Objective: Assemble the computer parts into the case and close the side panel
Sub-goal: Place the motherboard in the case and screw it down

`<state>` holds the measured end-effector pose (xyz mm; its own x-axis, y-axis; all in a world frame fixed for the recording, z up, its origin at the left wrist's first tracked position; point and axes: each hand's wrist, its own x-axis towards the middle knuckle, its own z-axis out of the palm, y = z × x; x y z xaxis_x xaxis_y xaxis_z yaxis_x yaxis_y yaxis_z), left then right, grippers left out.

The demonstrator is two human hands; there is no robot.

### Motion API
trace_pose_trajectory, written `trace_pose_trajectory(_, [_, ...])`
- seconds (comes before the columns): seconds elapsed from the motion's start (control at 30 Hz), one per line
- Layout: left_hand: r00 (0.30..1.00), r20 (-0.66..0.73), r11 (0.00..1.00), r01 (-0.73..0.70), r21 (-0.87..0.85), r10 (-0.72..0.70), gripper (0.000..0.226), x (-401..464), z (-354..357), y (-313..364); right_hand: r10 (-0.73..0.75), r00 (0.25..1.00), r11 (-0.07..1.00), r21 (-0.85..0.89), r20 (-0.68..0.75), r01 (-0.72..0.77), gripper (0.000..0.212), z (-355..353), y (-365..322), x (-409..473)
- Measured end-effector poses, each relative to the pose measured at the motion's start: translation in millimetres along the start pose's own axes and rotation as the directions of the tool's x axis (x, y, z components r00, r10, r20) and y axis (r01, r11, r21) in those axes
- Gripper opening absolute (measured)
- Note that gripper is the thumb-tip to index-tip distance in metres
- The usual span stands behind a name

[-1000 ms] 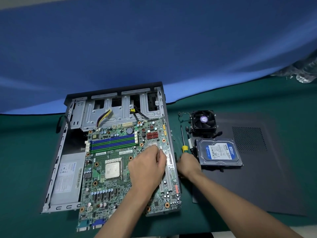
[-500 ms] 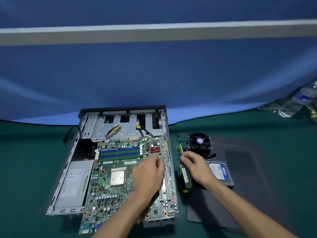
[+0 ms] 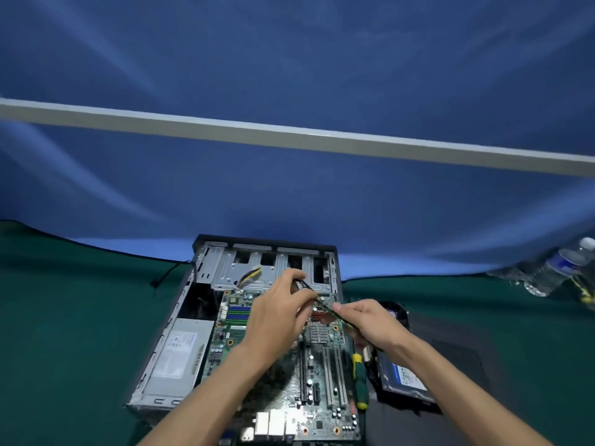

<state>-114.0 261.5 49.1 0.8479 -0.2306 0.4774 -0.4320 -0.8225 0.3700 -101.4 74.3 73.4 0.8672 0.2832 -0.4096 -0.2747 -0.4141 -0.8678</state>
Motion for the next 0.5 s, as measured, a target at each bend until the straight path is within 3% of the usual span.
trace_pose_trajectory(0.13, [0.988,0.025,0.985,0.154,-0.078,-0.153,0.009,-6,-25,-19,0.052,0.998,0.997,0.06,0.048,-0.054,0.047,19,-15,0])
trace_pose_trajectory(0.23, [0.952,0.093,0.944,0.301,-0.135,-0.29,0.009,-12,-42,-37,-0.021,0.999,1.0,0.023,0.045,0.02,0.031,32,-23,2])
trace_pose_trajectory(0.37, [0.868,0.166,0.818,0.497,-0.289,-0.468,0.005,-17,-57,-56,-0.149,0.985,0.979,-0.156,-0.083,0.135,0.017,57,-32,8])
trace_pose_trajectory(0.5, [0.808,0.161,0.712,0.578,-0.398,-0.566,0.005,-18,-65,-74,-0.215,0.96,0.968,-0.171,-0.179,0.185,0.013,73,-38,18])
